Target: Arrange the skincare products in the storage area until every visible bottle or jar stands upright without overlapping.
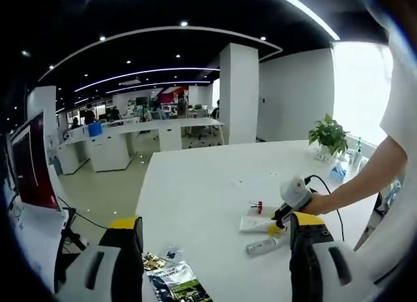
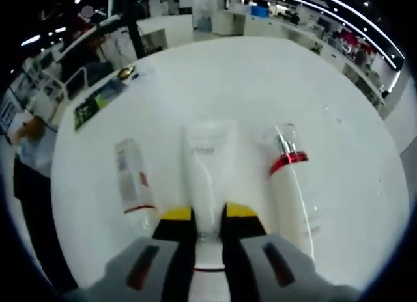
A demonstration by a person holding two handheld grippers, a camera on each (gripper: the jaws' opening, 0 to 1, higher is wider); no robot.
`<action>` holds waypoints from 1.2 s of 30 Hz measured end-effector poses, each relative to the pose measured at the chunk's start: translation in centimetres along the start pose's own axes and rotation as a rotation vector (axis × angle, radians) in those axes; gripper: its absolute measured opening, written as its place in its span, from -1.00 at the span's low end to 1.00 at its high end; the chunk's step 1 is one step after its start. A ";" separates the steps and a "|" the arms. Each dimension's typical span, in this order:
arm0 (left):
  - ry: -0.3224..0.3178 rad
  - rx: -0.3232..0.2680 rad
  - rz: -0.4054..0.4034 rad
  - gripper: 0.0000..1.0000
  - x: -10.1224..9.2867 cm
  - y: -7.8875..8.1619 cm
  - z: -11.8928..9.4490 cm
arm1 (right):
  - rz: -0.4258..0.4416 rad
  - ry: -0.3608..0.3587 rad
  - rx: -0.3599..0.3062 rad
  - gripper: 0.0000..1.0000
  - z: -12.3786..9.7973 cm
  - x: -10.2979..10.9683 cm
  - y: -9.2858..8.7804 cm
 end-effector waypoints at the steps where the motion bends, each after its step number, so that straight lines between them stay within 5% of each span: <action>1: 0.002 -0.004 0.007 0.90 0.0 0.1 0.0 | 0.003 0.008 0.005 -0.83 -0.2 0.2 0.0; 13: -0.011 -0.028 0.008 0.86 -0.3 0.7 -0.1 | -0.021 -0.013 -0.036 -0.86 -1.7 1.0 0.6; 36: -0.111 -0.117 -0.051 0.64 -1.9 2.4 2.4 | -0.001 -0.042 -0.312 -0.84 -10.1 2.7 6.3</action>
Point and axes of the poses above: the point that each gripper's makers call its tool centre point, and the gripper's own axes: z roughly forward along the fingers, x roughly to its left, y roughly out of its top, the point moved 3 cm from there along -z, roughly backward along the fingers, and after that the axes turned 2 degrees about y, right-handed, at the moved point
